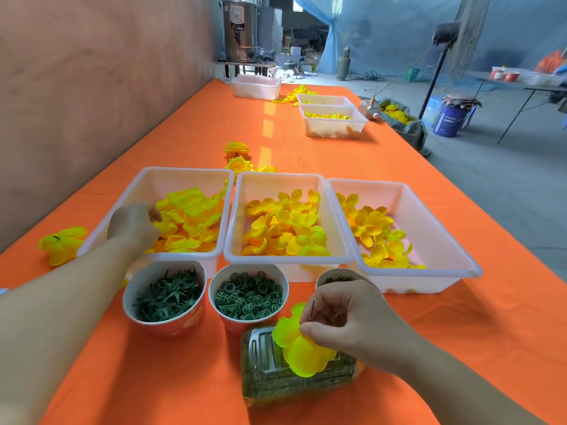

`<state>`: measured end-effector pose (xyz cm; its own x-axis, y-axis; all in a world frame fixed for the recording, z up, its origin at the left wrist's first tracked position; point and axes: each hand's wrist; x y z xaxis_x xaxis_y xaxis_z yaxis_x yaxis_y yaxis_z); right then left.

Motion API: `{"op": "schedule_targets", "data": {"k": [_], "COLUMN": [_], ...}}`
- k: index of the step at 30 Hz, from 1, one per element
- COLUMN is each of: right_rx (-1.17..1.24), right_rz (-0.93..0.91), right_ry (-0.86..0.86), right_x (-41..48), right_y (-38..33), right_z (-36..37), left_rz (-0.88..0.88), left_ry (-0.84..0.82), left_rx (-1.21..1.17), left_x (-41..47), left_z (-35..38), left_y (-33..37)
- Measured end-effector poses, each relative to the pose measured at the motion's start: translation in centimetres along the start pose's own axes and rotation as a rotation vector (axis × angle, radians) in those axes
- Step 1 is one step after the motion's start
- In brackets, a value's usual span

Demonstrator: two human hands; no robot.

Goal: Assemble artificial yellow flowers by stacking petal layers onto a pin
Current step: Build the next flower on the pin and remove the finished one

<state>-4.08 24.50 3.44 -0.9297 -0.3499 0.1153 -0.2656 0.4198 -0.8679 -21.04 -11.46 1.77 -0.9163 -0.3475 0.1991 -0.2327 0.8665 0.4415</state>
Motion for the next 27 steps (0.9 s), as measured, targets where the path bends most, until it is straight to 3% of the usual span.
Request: {"op": "schedule_targets", "data": {"k": [4, 11, 16, 23, 27], "right_rx": [-0.008, -0.007, -0.021, 0.002, 0.001], "right_rz": [-0.012, -0.030, -0.059, -0.070, -0.072], "right_ry": [0.017, 0.046, 0.092, 0.085, 0.058], "right_x": [0.1, -0.2, -0.6, -1.1, -1.2], "right_y": [-0.1, 0.0, 0.2, 0.4, 0.8], "right_z": [0.0, 0.3, 0.6, 0.6, 0.5], "left_rz": [0.029, 0.001, 0.072, 0.028, 0.047], "left_ry": [0.156, 0.230, 0.236, 0.176, -0.015], "left_rx": [-0.246, -0.708, -0.677, -0.782, -0.950], "left_x": [-0.4, -3.8, -6.2, -8.8, -11.3], "left_z": [-1.5, -6.0, -7.1, -6.3, -6.0], "left_y": [0.3, 3.5, 5.0, 6.7, 8.6]}}
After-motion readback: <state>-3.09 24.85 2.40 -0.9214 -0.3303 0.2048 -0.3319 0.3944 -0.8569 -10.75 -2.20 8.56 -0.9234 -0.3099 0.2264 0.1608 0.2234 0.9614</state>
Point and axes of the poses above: each hand's wrist, its own x-axis towards the middle knuckle, its own z-axis out of the palm, y = z × x, and after that the axes turned 3 degrees about y, right-handed
